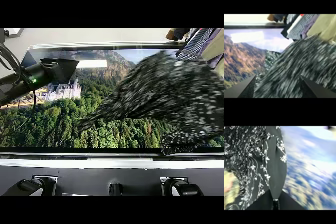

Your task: Fold the clothes and pants, and hang the long-sleeved shirts on hangers.

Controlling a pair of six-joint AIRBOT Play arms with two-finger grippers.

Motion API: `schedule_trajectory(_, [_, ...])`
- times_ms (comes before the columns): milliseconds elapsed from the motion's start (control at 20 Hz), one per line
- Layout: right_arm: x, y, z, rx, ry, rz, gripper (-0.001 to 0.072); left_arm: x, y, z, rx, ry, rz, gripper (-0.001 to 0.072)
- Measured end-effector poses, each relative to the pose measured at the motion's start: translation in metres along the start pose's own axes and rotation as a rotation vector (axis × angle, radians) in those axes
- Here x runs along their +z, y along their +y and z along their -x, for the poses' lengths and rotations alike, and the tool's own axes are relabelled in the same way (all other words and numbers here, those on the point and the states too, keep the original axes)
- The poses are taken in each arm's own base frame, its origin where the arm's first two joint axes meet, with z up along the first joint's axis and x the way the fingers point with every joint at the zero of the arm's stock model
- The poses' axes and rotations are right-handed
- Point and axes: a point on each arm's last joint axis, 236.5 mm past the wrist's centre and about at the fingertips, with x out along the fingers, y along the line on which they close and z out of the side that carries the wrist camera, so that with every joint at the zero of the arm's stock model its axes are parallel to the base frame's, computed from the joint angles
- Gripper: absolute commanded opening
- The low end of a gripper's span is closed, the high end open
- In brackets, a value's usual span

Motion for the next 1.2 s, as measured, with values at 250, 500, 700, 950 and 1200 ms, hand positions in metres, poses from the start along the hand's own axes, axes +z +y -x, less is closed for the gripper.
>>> schedule_trajectory(250, [-0.016, -0.085, 0.037, -0.363, -0.027, -0.209, 0.0029, -0.005, -0.002, 0.0, -0.007, 0.021, 0.007, 0.0602])
schedule_trajectory(500, [-0.02, -0.154, 0.078, -0.695, -0.093, -0.342, 0.0028, -0.006, -0.002, 0.0, -0.008, 0.027, 0.011, 0.0602])
schedule_trajectory(700, [-0.004, -0.183, 0.085, -0.867, -0.103, -0.372, 0.0028, -0.008, -0.001, -0.001, -0.008, 0.032, 0.013, 0.0602])
schedule_trajectory(950, [0.041, -0.209, 0.066, -1.014, -0.085, -0.353, 0.0028, -0.011, 0.001, -0.005, -0.005, 0.041, 0.017, 0.0602])
schedule_trajectory(1200, [0.051, -0.253, 0.065, -1.127, -0.097, -0.451, 0.0028, -0.012, 0.003, -0.006, -0.004, 0.045, 0.019, 0.0602])
